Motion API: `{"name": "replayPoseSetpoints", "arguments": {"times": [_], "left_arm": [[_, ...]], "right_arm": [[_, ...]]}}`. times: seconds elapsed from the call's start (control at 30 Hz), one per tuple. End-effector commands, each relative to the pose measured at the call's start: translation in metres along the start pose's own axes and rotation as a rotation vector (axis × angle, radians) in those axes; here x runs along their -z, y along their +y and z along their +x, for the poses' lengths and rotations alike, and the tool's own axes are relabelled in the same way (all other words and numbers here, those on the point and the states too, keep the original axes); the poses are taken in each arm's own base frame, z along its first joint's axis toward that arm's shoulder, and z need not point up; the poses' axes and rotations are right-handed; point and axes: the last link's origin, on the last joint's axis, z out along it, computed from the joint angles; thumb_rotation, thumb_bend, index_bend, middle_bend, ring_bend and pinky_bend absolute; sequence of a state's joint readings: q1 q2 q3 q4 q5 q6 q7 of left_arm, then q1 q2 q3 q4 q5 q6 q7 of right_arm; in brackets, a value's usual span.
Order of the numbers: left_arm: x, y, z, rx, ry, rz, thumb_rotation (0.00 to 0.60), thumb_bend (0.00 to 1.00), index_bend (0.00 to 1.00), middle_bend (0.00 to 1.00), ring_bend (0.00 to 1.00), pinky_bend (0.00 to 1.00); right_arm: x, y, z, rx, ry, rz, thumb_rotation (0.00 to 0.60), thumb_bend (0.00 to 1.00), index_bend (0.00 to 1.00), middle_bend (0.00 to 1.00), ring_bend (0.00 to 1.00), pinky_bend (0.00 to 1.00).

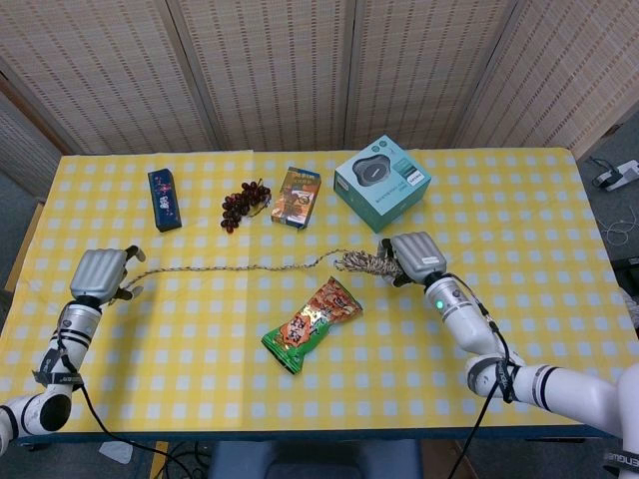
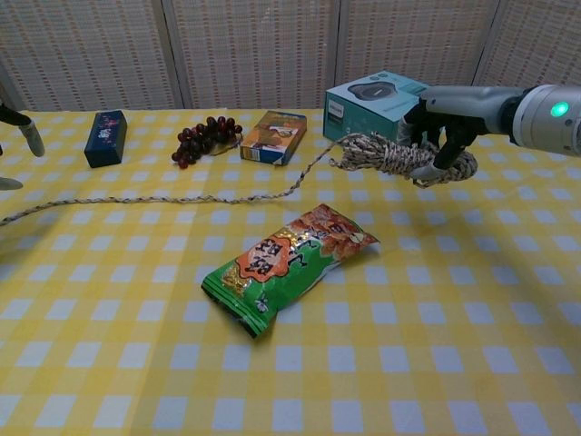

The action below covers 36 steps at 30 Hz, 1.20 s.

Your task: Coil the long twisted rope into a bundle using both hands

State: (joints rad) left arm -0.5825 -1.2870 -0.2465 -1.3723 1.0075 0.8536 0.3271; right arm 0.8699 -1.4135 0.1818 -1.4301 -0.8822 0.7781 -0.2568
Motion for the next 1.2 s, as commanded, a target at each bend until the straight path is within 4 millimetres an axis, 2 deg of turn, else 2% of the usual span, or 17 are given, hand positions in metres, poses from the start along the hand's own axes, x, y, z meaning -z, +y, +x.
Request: {"name": "replayPoseSetpoints", "arguments": {"times": [0.03, 0.33, 0.57, 0.87, 1.2], "left_arm": [[-0.018, 0.008, -0.006, 0.016, -0.058, 0.029, 0.600, 0.24, 0.49, 1.00, 0.97, 1.00], [-0.040, 0.011, -0.019, -0.005, -0.071, 0.091, 0.600, 0.24, 0.54, 1.00, 0.99, 1.00], [-0.049, 0.013, -0.029, 0.002, -0.096, 0.118, 0.600, 0.24, 0.58, 1.00, 1.00, 1.00], [-0.058, 0.017, -0.035, 0.006, -0.120, 0.139, 0.600, 0.25, 0.57, 1.00, 1.00, 1.00], [-0.069, 0.023, -0.040, 0.003, -0.148, 0.146, 0.600, 0.34, 0.58, 1.00, 1.00, 1.00]], "right_arm": [[0.000, -0.003, 0.000, 0.006, -0.004, 0.005, 0.600, 0.64, 0.72, 0.60, 0.51, 0.61], [0.000, -0.003, 0.000, 0.008, -0.017, -0.003, 0.600, 0.63, 0.73, 0.60, 0.51, 0.61], [-0.002, -0.003, 0.001, 0.009, -0.022, -0.005, 0.600, 0.63, 0.73, 0.60, 0.51, 0.61], [-0.004, -0.004, 0.001, 0.012, -0.032, -0.008, 0.600, 0.62, 0.73, 0.60, 0.51, 0.61], [-0.006, -0.005, 0.000, 0.013, -0.040, -0.009, 0.600, 0.62, 0.73, 0.60, 0.51, 0.61]]}}
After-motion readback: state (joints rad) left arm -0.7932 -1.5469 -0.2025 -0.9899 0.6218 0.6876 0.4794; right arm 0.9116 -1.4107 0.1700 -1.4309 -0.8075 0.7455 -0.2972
